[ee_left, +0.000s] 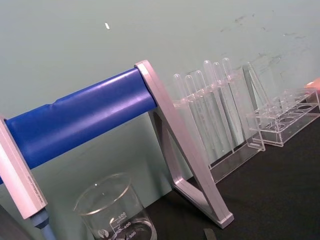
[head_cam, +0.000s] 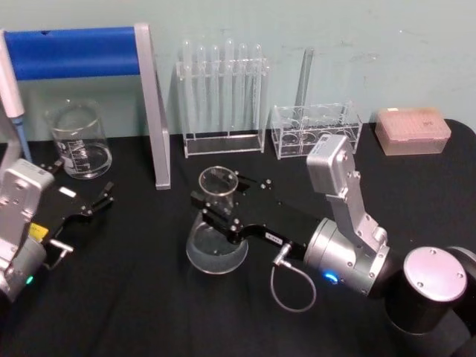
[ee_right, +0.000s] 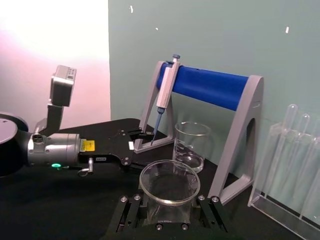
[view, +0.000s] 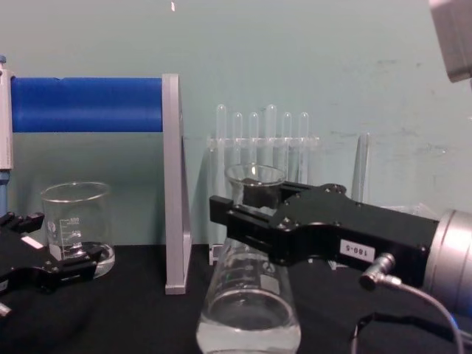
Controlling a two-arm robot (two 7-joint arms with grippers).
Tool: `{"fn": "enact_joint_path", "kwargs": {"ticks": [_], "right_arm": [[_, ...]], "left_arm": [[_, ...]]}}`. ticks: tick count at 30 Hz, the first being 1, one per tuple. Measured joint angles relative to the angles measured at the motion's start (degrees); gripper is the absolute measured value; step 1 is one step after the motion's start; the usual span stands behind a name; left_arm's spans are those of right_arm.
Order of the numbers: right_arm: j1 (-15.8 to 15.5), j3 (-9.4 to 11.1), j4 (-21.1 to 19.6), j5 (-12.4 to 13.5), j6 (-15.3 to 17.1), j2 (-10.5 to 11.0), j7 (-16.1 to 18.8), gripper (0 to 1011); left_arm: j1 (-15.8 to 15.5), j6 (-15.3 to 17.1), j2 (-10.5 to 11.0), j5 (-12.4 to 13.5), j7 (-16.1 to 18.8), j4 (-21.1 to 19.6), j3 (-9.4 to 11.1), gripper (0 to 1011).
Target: Grasp the erlenmeyer flask with one hand, shake it three times, then place it back.
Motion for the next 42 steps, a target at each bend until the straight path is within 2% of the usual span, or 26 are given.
{"fn": "enact_joint_path", "kwargs": {"ticks": [7,21,27,31,33,42], "right_arm": [[0.4,1.0,0.9,0.1,-0.1,0.0,-2.7,449],[1.2,6.6,3.7,-1.1,0.1,-1.5,-9.5,449],[1.6,9.7,5.3,-2.7,0.9,-2.6,-13.1,449],[1.8,10.7,5.8,-3.4,1.2,-3.0,-14.4,449],[2.0,11.8,6.2,-4.6,1.4,-3.4,-16.0,449],[2.1,13.7,6.9,-7.5,1.8,-4.6,-19.3,449]], "left_arm": [[0.0,0.0,0.0,0.0,0.0,0.0,0.0,1001],[0.0,0.0,0.0,0.0,0.0,0.0,0.0,1001],[0.0,0.0,0.0,0.0,0.0,0.0,0.0,1001],[0.0,0.0,0.0,0.0,0.0,0.0,0.0,1001],[0.0,0.0,0.0,0.0,0.0,0.0,0.0,1001],[0.0,0.0,0.0,0.0,0.0,0.0,0.0,1001]]}}
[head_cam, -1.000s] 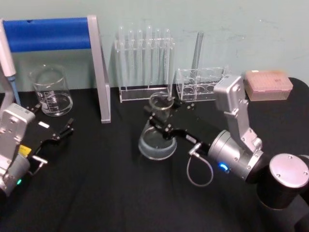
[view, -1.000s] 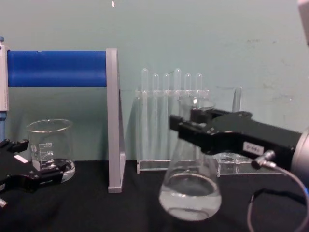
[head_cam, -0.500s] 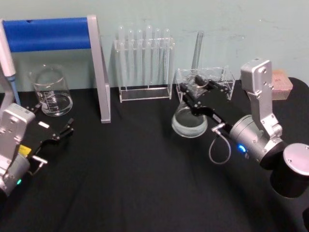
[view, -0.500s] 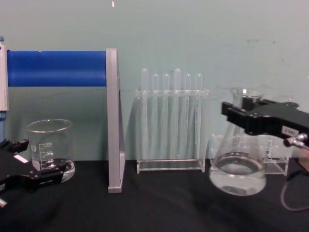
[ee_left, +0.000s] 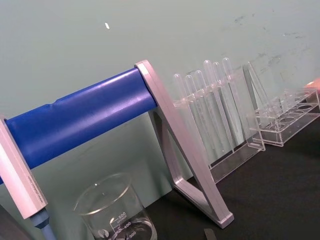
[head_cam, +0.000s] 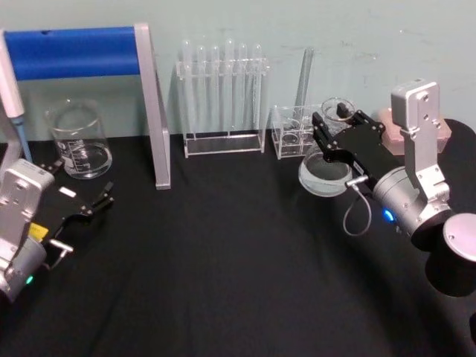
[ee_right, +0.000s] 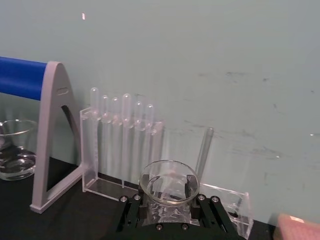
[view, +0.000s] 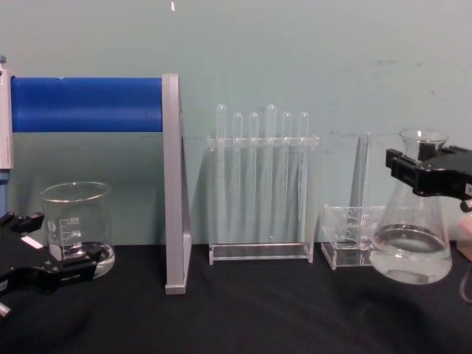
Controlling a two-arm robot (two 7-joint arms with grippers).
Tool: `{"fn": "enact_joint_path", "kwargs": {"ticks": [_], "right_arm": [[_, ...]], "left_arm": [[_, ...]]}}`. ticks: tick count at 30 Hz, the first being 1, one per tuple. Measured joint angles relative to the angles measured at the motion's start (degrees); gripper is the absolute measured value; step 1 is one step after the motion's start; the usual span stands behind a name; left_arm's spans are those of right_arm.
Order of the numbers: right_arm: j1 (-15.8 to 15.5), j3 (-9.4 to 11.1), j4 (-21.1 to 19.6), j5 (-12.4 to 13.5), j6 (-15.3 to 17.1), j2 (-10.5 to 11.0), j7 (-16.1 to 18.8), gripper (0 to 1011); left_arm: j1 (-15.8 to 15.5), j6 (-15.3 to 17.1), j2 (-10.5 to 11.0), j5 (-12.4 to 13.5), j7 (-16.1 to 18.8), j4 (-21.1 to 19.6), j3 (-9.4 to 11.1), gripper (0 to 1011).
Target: Grasp the erlenmeyer flask with one hand, shake it three times, then place it back.
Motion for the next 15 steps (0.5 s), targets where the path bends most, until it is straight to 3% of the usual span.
{"fn": "enact_joint_path", "kwargs": {"ticks": [6,15], "right_arm": [[-0.1,0.5,0.0,-0.7,0.2,-0.7,0.4,449],[-1.0,-0.2,-1.3,-0.7,0.5,-1.3,4.3,449]], "left_arm": [[0.0,0.0,0.0,0.0,0.0,0.0,0.0,1001],[0.0,0.0,0.0,0.0,0.0,0.0,0.0,1001]]}}
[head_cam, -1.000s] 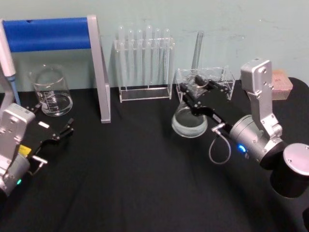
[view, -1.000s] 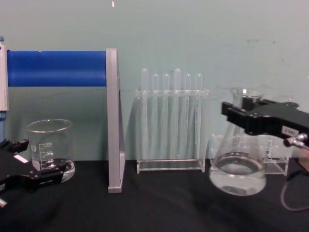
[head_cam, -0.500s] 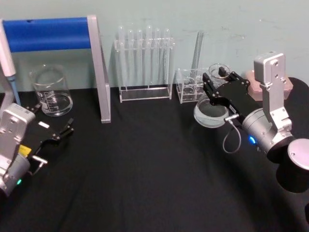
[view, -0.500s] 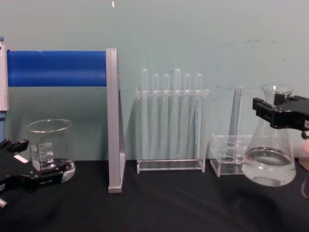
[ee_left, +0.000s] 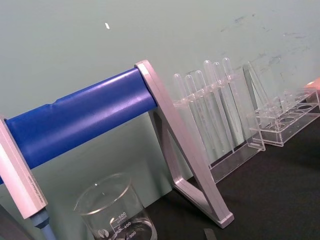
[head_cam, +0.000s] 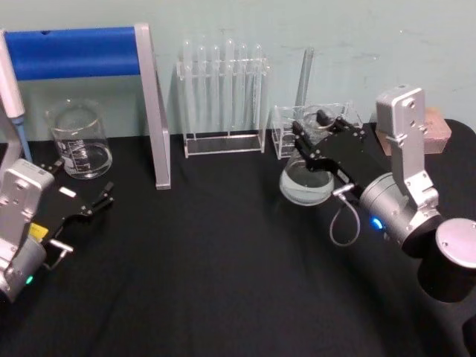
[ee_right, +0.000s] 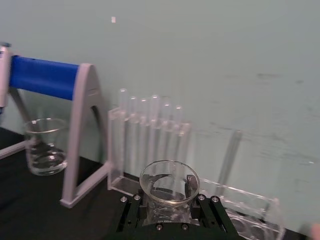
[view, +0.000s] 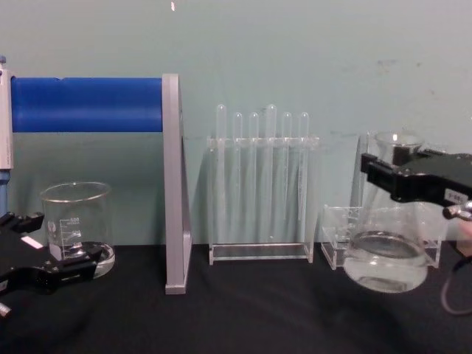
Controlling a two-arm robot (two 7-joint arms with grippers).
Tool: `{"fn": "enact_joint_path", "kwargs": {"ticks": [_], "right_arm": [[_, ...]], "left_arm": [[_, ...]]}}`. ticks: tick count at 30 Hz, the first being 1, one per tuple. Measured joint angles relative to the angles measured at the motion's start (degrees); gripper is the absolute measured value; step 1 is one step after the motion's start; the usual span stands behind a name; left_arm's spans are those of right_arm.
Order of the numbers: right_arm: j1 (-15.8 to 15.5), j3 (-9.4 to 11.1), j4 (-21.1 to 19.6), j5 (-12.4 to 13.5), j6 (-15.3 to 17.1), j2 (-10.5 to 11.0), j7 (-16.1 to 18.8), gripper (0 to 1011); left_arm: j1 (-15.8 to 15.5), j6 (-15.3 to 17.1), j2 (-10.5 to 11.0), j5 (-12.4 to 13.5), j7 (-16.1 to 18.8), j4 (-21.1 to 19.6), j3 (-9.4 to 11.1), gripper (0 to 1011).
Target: Grasp the erlenmeyer flask with one hand, shake it three times, then place it back.
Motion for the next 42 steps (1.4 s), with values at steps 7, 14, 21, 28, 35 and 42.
{"fn": "enact_joint_path", "kwargs": {"ticks": [7,14,21,28,35,42], "right_arm": [[-0.8,-1.3,-1.2,0.6,-0.1,0.2,2.8,449],[-1.2,-2.5,-2.1,1.7,-0.3,0.7,4.7,449],[-1.4,-3.7,-2.5,2.4,-0.3,1.3,5.8,449],[-1.4,-4.3,-2.5,2.9,-0.5,1.6,6.0,449],[-0.9,-4.7,-1.6,3.9,-1.2,2.0,6.9,449],[-0.4,-5.4,0.2,4.7,-2.0,2.5,8.1,449]], "left_arm": [[0.0,0.0,0.0,0.0,0.0,0.0,0.0,1001],[0.0,0.0,0.0,0.0,0.0,0.0,0.0,1001],[0.0,0.0,0.0,0.0,0.0,0.0,0.0,1001],[0.0,0.0,0.0,0.0,0.0,0.0,0.0,1001],[0.0,0.0,0.0,0.0,0.0,0.0,0.0,1001],[0.0,0.0,0.0,0.0,0.0,0.0,0.0,1001]]}}
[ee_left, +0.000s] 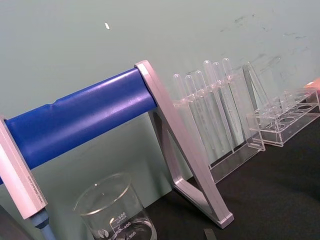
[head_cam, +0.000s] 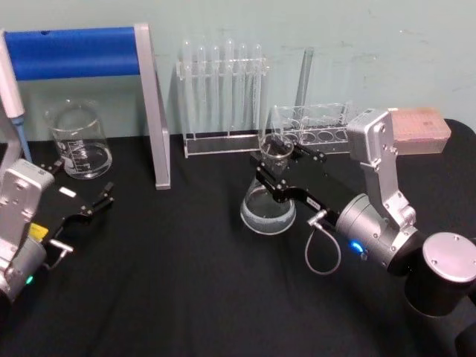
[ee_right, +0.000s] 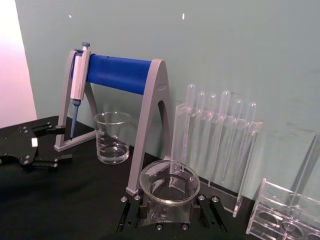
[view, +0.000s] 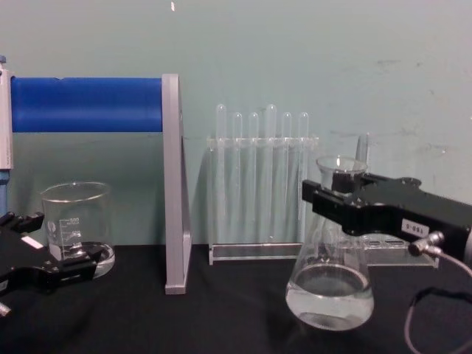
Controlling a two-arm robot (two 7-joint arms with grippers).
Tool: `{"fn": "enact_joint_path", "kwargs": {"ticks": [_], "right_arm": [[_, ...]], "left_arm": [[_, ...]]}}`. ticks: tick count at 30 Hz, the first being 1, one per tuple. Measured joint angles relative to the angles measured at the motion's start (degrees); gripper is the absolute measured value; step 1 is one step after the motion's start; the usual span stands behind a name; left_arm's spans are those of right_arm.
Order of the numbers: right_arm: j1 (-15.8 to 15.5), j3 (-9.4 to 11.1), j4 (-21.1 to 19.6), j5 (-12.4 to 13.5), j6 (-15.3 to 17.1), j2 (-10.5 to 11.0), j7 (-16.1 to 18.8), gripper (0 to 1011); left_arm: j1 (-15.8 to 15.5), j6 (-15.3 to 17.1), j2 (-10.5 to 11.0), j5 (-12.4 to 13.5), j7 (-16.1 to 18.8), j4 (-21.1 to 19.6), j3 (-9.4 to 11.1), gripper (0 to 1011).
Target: Grasp the erlenmeyer flask with one hand, shake it three times, then place it back.
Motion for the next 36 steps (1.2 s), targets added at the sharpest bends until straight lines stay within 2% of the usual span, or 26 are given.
{"fn": "enact_joint_path", "kwargs": {"ticks": [17,36], "right_arm": [[1.0,-1.9,5.7,0.8,-4.2,0.5,2.4,449],[1.1,-3.1,7.5,1.1,-4.6,0.6,3.0,449]], "left_arm": [[0.0,0.0,0.0,0.0,0.0,0.0,0.0,1001],[0.0,0.0,0.0,0.0,0.0,0.0,0.0,1001]]}}
